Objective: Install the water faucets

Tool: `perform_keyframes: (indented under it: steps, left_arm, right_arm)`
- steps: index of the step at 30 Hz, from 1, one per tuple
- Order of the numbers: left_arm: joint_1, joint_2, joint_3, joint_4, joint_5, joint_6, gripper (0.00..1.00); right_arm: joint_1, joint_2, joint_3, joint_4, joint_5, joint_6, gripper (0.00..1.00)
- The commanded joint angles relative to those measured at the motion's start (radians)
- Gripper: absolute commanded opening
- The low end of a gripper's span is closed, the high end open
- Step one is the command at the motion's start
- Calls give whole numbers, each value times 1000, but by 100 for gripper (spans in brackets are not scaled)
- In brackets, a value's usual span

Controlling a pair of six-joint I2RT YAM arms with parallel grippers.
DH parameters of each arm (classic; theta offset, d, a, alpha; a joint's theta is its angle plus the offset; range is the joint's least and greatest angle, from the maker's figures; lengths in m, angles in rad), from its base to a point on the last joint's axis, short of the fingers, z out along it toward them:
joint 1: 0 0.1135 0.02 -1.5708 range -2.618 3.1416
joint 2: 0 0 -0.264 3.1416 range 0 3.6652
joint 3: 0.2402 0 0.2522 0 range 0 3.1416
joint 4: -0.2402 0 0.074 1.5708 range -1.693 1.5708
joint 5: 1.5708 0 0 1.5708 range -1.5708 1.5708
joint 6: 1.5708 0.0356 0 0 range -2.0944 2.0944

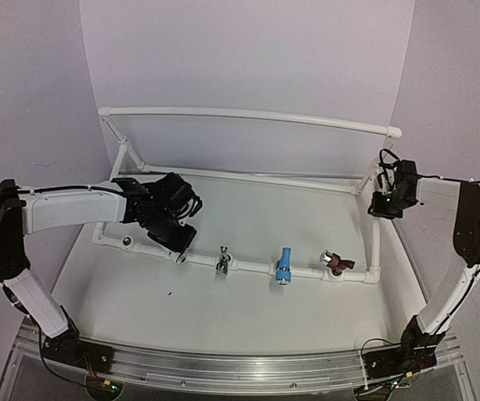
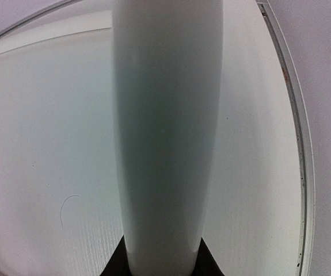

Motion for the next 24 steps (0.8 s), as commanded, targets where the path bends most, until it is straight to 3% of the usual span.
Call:
perform_keyframes:
  steps: [1,5,12,16,24]
  left_arm:
    - [-3,-80,-92,-75,-31,-48,0]
    - [-3,-145,-173,-106,-65,-100,0]
    - [0,-203,-171,-167,-183,-181,0]
    - [13,-215,-190,-166,-169,-212,0]
    - [143,-220,-213,-119,-178,-232,0]
  right_arm:
    - [-20,4,10,-33,43,-100,0]
    - [-25,19,20,-33,40,-97,0]
    - [-26,27,34,-33,29,-82,0]
    - [-28,23,36,-33,30,-83,0]
    - [-38,10,30,-33,35,-94,0]
